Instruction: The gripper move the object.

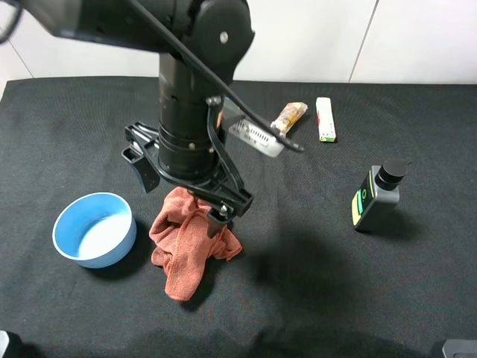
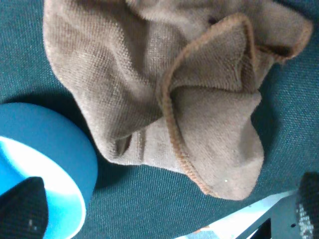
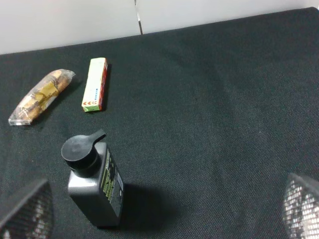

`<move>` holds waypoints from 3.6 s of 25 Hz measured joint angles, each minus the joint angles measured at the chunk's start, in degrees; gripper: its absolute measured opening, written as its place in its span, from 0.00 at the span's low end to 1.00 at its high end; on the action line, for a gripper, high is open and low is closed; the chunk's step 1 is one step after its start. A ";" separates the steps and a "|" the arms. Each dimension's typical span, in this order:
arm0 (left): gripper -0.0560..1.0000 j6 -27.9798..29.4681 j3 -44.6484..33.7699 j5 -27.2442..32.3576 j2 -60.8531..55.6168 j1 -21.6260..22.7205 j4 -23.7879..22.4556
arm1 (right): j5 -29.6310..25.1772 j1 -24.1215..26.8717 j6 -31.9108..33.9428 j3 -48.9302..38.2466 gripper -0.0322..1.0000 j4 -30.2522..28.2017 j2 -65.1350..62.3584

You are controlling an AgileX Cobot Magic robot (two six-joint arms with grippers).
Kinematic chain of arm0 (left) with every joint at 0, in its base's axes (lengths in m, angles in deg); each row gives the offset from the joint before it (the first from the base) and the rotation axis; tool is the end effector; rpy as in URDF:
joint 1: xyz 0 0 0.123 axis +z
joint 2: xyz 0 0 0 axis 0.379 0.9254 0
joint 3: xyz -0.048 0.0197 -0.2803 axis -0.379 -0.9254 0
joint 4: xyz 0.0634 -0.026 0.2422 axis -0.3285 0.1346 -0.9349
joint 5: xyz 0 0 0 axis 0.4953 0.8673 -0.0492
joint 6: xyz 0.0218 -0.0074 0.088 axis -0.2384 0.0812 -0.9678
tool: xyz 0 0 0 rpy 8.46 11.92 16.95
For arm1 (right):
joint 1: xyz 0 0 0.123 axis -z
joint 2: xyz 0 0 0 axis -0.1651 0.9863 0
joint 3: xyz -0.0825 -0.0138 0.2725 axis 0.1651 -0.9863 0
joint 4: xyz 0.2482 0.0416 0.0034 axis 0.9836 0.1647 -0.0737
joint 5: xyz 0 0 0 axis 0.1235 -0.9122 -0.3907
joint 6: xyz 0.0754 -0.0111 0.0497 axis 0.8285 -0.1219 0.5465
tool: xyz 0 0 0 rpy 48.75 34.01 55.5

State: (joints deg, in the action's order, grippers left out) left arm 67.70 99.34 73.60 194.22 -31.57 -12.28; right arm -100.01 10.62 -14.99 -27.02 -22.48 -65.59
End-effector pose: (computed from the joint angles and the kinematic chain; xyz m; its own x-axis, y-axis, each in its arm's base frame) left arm 0.2116 -0.2788 0.2025 -0.8288 0.5590 0.0243 0.5590 0.8251 0.0825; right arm -0.0054 0.0009 0.2810 -0.4139 0.1055 -0.9042 0.0521 0.9944 0.0922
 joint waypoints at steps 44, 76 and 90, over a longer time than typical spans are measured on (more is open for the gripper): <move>0.98 -0.80 -15.81 0.15 -42.85 0.94 -7.15 | 0.00 0.00 0.00 0.00 0.70 0.25 0.00; 0.98 -6.18 -44.75 -6.68 -87.75 15.97 -9.06 | 0.00 0.00 0.00 0.00 0.70 0.25 0.00; 0.98 -18.77 -48.06 -6.72 -97.35 37.73 1.69 | 0.00 0.00 0.00 0.00 0.70 0.25 0.00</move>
State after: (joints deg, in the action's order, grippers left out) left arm 48.93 51.28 66.88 96.86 6.16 -10.59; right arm -100.01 10.62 -14.99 -27.02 -22.23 -65.59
